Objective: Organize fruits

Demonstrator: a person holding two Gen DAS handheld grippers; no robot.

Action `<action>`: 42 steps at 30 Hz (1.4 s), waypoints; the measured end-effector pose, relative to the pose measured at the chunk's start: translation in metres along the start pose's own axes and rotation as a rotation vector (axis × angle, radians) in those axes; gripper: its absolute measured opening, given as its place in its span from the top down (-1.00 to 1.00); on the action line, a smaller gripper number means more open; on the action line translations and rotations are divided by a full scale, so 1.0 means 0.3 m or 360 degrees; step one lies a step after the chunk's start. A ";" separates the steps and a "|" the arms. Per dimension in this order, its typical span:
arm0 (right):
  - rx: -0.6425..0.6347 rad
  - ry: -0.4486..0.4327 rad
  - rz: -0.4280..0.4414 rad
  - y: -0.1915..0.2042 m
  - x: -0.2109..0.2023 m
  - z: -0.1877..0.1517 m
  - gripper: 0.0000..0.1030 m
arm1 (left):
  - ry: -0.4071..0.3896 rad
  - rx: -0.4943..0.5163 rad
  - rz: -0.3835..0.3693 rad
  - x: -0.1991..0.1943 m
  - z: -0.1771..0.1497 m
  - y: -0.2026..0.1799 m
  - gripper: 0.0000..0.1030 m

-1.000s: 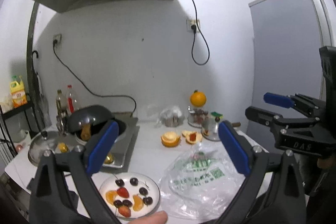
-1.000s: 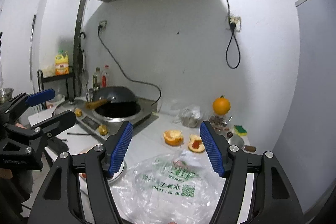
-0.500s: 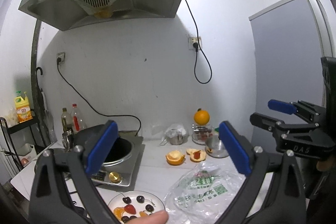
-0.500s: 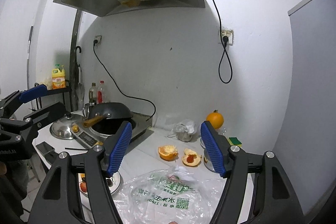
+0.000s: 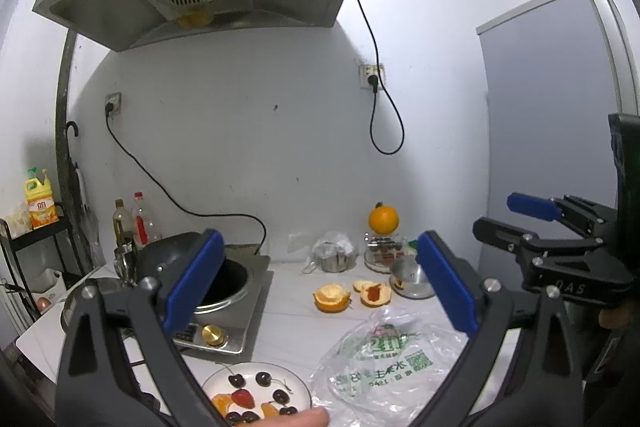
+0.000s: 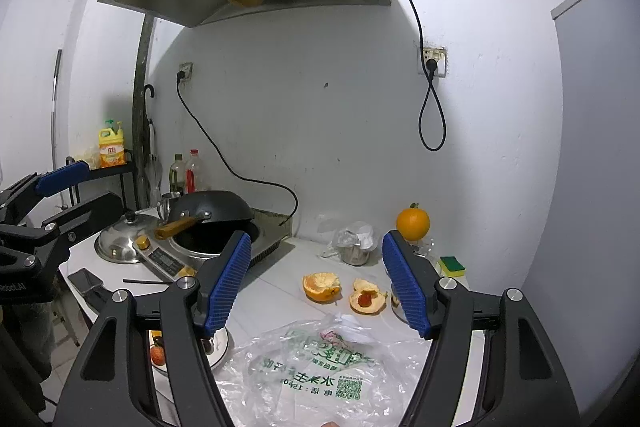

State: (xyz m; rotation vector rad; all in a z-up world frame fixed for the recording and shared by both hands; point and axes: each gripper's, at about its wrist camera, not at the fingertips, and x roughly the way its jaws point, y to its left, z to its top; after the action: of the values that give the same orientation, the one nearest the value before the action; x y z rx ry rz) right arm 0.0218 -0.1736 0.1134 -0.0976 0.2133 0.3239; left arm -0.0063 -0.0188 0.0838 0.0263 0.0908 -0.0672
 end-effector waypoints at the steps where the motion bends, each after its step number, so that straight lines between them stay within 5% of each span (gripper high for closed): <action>1: 0.0003 0.0002 0.0002 -0.004 0.004 -0.001 -0.39 | 0.0002 -0.0003 0.0001 0.004 0.000 0.002 -0.91; 42: -0.0005 0.0036 0.0028 -0.024 0.086 -0.015 -0.39 | 0.0044 -0.0039 0.0024 0.075 -0.037 0.029 -0.91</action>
State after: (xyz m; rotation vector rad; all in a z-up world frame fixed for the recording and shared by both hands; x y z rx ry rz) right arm 0.0470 -0.1731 0.1038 -0.1026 0.2362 0.3409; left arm 0.0158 -0.0113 0.0710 0.0035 0.1189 -0.0508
